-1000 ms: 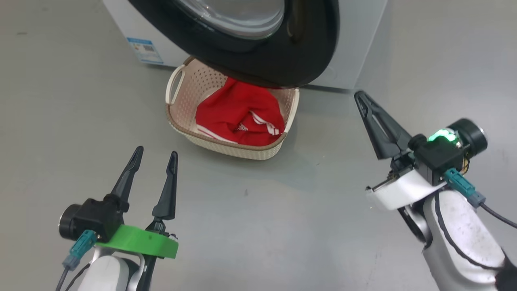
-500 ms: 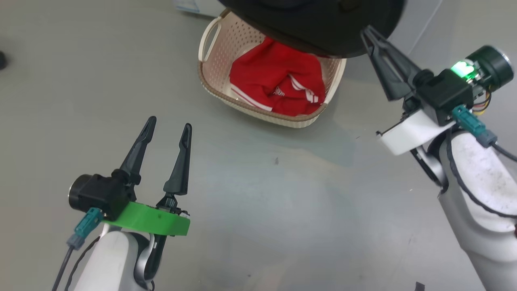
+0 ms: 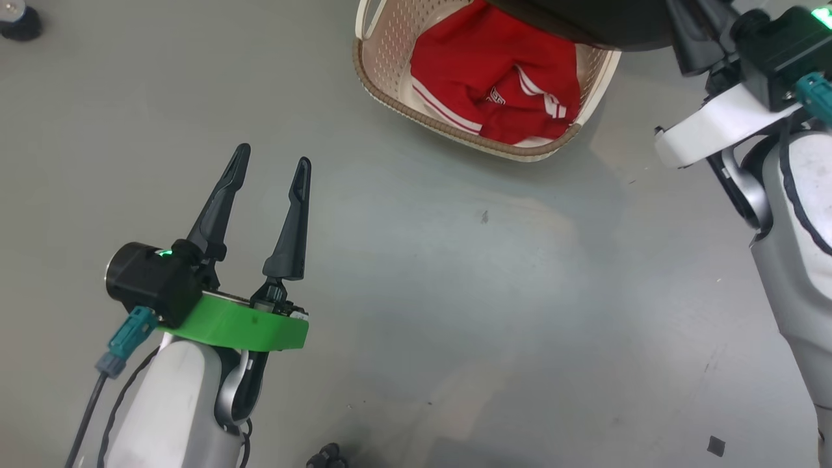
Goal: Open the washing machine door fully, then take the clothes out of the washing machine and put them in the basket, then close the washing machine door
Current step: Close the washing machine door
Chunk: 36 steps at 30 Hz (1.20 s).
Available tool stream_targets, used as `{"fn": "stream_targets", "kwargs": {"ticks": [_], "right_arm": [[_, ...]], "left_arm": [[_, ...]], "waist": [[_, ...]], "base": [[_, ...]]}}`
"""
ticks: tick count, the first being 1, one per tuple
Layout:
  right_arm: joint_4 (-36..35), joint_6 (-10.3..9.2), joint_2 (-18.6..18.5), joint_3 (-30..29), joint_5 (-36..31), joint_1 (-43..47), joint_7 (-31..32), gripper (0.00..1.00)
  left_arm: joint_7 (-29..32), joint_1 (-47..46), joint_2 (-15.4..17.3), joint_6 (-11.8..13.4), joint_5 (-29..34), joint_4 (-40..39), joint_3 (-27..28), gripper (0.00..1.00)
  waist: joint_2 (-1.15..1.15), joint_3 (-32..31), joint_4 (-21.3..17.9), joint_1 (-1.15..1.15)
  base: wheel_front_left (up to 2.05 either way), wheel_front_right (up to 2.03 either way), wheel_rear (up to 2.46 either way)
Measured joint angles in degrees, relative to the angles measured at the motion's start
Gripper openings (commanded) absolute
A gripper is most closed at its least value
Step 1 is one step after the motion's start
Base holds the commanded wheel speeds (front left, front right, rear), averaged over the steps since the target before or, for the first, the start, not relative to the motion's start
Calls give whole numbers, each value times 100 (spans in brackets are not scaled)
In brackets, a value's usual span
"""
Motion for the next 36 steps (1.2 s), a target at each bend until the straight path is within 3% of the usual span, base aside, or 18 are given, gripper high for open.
{"fn": "stream_targets", "kwargs": {"ticks": [18, 36], "right_arm": [[382, 51, -137, -428, 116, -944, 4, 0], [740, 47, -524, -767, 71, -2349, 197, 0]], "left_arm": [[0, -222, -54, -2, -18, 43, -31, 100], [-1, -524, -77, -7, -153, 32, -90, 100]], "waist": [[0, 499, 90, 0], [0, 1025, 99, 0]], "base": [[0, 0, 0], [0, 0, 0]]}}
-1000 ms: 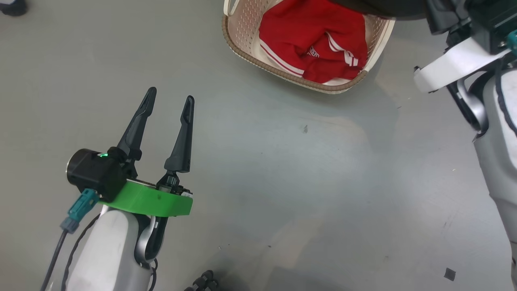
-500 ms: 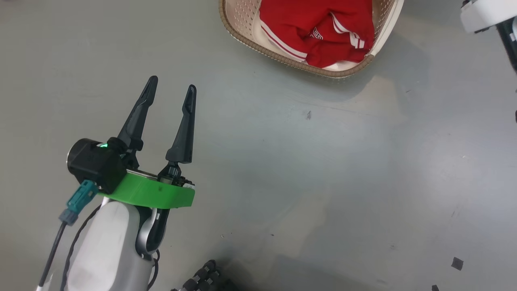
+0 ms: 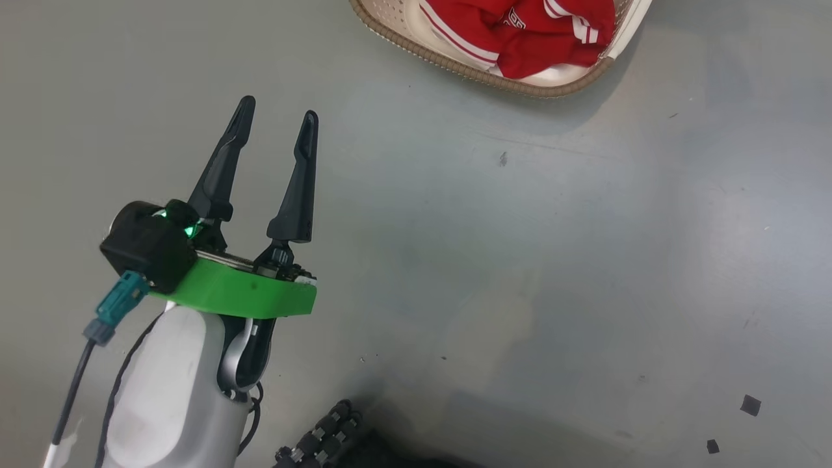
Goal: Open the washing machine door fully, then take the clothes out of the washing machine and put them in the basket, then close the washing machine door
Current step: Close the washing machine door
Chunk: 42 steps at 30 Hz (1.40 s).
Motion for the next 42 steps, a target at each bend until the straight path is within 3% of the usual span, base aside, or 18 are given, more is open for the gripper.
{"fn": "stream_targets", "kwargs": {"ticks": [3, 20, 31, 42], "right_arm": [[82, 2, -75, -13, -54, -174, 24, 0], [721, 70, -2, 124, -130, -558, -238, 0], [1508, -4, -112, 133, -182, 259, -823, 0], [1746, -14, 192, 41, 88, 1211, -1110, 0]], "left_arm": [[0, -39, -2, 0, -298, -31, -44, 100], [0, -218, -19, -1, -302, 94, -46, 100], [0, -269, -22, -1, -282, 282, 80, 100], [0, -280, -24, -1, 49, 539, 335, 100]], "waist": [[0, 77, 20, 0], [0, 168, 74, 0], [0, -303, -39, 0], [0, -986, -296, -1]], "base": [[0, 0, 0], [0, 0, 0], [0, 0, 0], [0, 0, 0]]}}
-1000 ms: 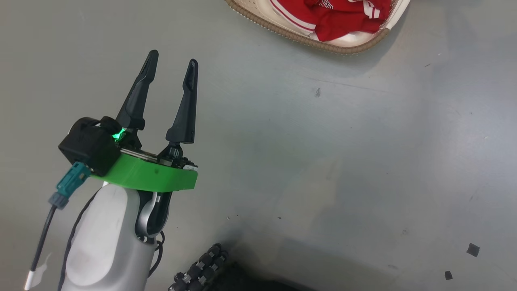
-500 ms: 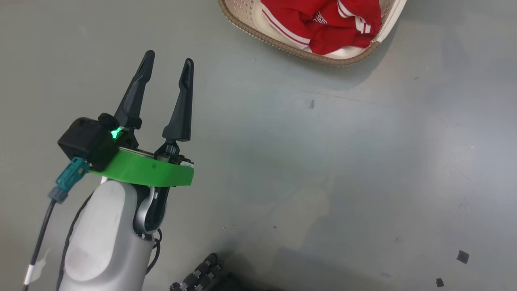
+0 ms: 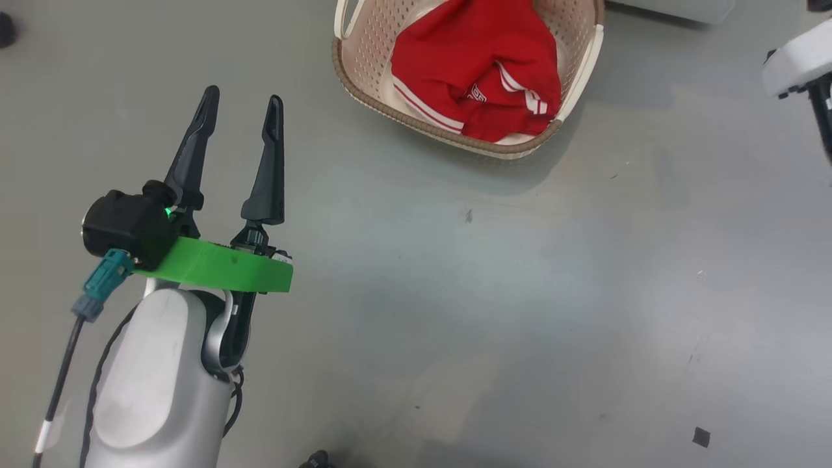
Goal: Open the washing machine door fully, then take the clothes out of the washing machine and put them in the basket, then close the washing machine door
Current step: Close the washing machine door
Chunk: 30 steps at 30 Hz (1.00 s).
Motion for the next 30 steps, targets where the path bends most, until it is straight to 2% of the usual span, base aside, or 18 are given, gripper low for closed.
{"fn": "stream_targets", "kwargs": {"ticks": [9, 15, 22, 30], "right_arm": [[63, -43, 436, 5, 233, 796, -55, 0], [60, -132, 747, -200, 553, 1263, -55, 0], [-315, -192, 989, -410, 682, 1860, -55, 0], [-587, -270, 1104, -675, 781, 2876, -55, 0]], "left_arm": [[0, 222, 181, 0, 164, 198, 207, 100], [0, 483, 237, 0, 165, 252, 456, 100], [0, 925, 303, 0, 191, 357, 683, 100], [1, 1394, 297, -1, 185, 514, 824, 100]], "waist": [[0, -553, -410, 0], [0, -928, -752, 0], [0, -1394, -1169, 0], [0, -1986, -1561, 0]], "base": [[0, 0, 0], [0, 0, 0], [0, 0, 0], [0, 0, 0]]}}
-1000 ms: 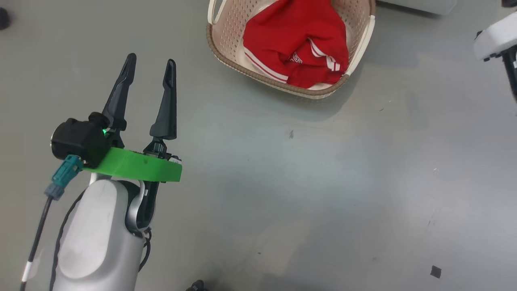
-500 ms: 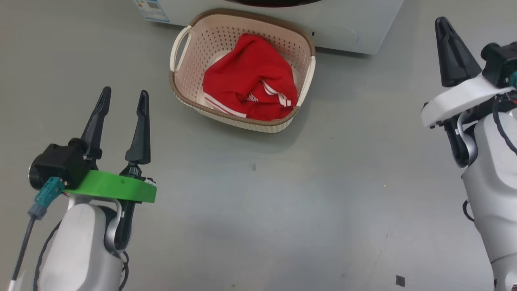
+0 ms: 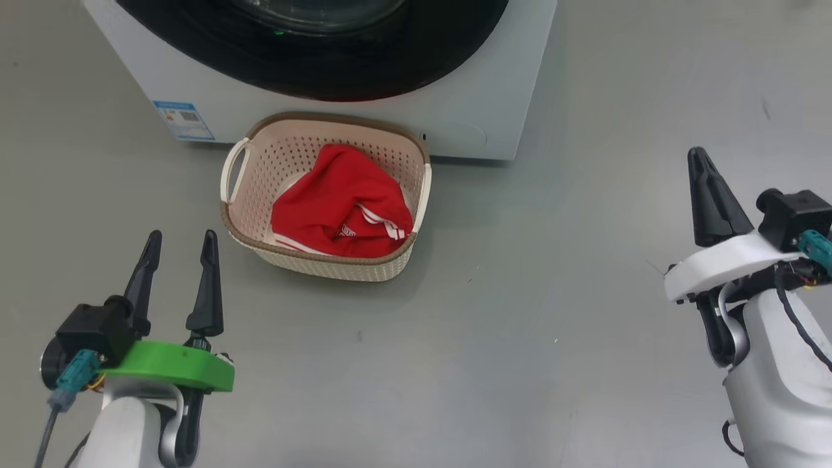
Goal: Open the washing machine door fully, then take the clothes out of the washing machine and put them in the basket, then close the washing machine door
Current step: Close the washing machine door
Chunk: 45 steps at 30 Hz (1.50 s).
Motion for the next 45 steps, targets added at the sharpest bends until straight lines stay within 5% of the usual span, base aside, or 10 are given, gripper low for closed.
{"fn": "stream_targets", "kwargs": {"ticks": [5, 25, 26, 27, 28, 45], "right_arm": [[-208, -127, 70, -316, 186, 409, 0, 0], [-1190, -119, 290, -414, 49, 1779, 0, 0], [-1216, -119, 293, -410, 47, 1842, 0, 13], [-1241, -118, 298, -399, 45, 1895, 0, 50], [-1274, -118, 304, -393, 22, 1926, 0, 100], [-1705, -118, 403, -385, -205, 2242, 0, 100]], "left_arm": [[0, 199, -23, 1, 0, 77, -89, 100], [0, 559, -126, 0, 0, -37, -113, 100], [0, 567, -129, 0, -7, -38, -110, 100], [0, 585, -131, 0, -20, -44, -90, 100], [0, 610, -131, 0, -23, -63, -74, 100], [0, 698, -140, 0, -52, -86, -103, 100]], "waist": [[0, -295, -137, 0], [0, -914, -347, 0], [0, -929, -334, 0], [0, -945, -322, 0], [0, -956, -313, 0], [0, -1006, -295, 0]], "base": [[0, 0, 0], [0, 0, 0], [0, 0, 0], [0, 0, 0], [0, 0, 0], [0, 0, 0]]}}
